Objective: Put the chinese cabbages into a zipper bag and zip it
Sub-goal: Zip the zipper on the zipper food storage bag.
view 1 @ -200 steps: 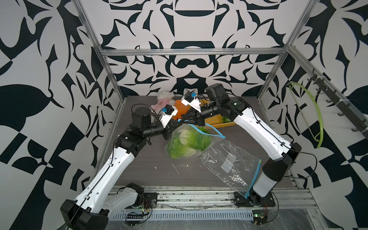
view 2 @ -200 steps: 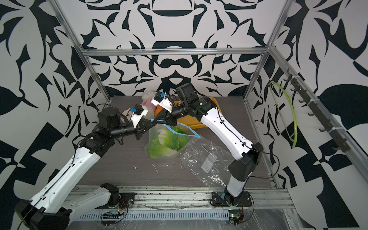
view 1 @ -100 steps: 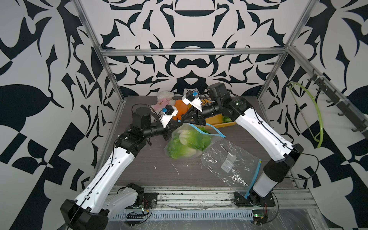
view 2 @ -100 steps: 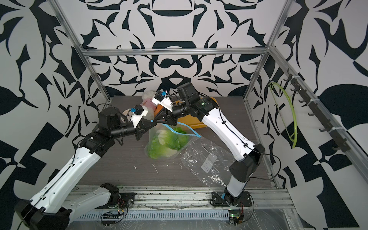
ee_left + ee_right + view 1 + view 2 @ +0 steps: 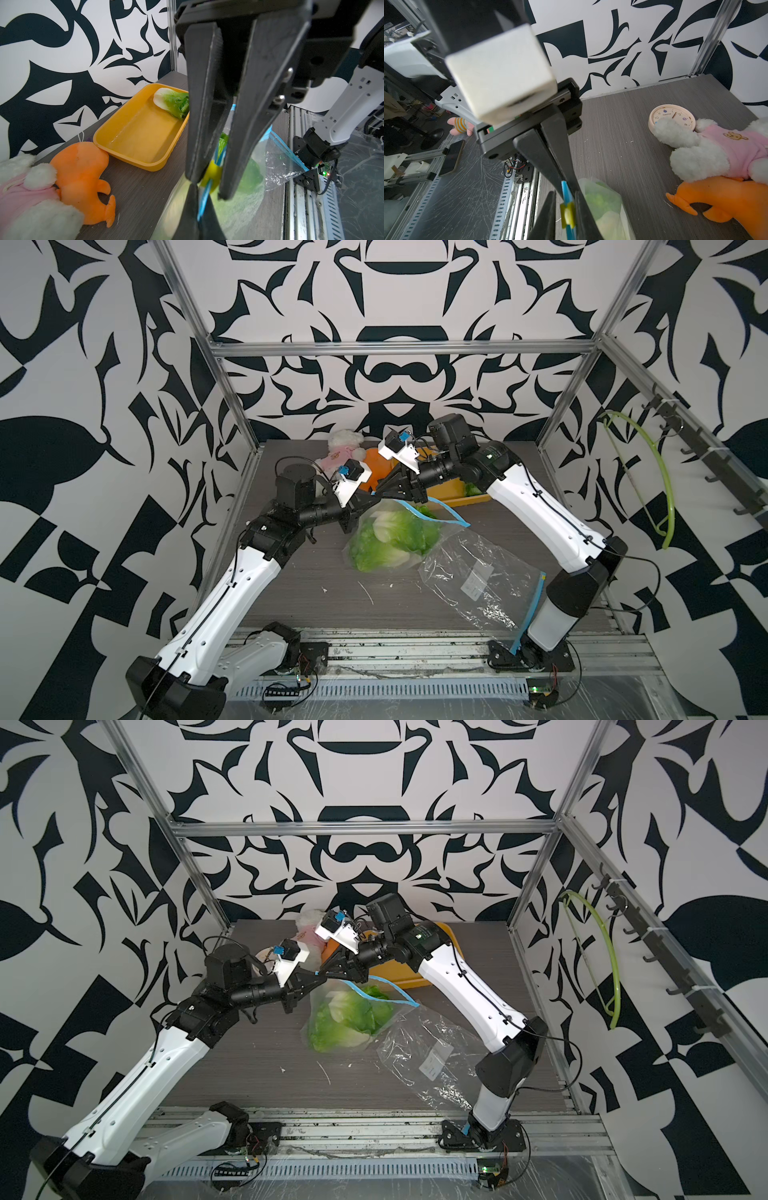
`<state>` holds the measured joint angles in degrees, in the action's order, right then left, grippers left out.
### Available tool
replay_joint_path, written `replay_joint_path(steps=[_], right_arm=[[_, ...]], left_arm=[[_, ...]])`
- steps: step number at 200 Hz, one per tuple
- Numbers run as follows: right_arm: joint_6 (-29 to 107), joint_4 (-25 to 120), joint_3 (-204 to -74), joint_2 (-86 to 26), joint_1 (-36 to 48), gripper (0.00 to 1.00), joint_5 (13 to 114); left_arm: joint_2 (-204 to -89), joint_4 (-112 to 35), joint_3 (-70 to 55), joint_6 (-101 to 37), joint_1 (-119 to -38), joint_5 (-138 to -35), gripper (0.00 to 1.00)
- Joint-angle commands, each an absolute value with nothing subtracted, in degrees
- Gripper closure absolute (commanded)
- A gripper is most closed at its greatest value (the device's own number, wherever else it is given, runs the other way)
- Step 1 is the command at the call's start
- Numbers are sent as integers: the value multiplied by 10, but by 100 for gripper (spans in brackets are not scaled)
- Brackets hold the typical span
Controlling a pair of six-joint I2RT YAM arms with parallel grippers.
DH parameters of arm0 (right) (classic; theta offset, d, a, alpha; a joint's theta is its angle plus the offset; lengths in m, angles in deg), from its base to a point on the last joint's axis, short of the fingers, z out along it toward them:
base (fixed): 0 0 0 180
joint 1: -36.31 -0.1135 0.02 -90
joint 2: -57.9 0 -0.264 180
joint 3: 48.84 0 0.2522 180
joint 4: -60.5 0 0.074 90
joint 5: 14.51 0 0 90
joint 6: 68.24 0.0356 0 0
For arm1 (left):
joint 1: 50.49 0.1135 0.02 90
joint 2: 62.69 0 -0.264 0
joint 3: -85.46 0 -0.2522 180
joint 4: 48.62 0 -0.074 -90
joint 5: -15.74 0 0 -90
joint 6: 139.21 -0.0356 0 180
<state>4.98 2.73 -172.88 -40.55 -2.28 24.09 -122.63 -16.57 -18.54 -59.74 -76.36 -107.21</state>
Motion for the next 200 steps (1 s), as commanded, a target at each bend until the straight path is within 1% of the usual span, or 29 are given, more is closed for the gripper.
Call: replay_joint_path(steps=[1, 19, 31, 61, 88, 113, 125, 139, 200], right_arm=[[45, 28, -1729, -391, -22, 77, 228], [45, 27, -1726, -390, -22, 77, 229], [44, 28, -1726, -390, -22, 79, 229], [43, 25, -1729, -394, -22, 79, 228], [39, 20, -1725, -393, -21, 76, 230], [40, 22, -1722, -392, -21, 76, 230], [39, 21, -1722, -391, -21, 79, 231], [40, 24, -1722, -389, -20, 85, 230], [45, 31, -1718, -382, -17, 90, 231]], left_arm=[[-1218, -168, -172, -603, -763, -1069, 100], [-1219, -168, -171, -602, -763, -1072, 100], [-1220, -168, -171, -602, -763, -1072, 100], [-1220, -168, -169, -601, -763, -1072, 100], [-1217, -168, -168, -602, -763, -1068, 100], [-1218, -168, -168, -602, -763, -1069, 100], [-1218, -168, -168, -602, -763, -1070, 100], [-1218, -168, -168, -602, -763, -1070, 100], [-1210, -171, -170, -597, -763, -1068, 100]])
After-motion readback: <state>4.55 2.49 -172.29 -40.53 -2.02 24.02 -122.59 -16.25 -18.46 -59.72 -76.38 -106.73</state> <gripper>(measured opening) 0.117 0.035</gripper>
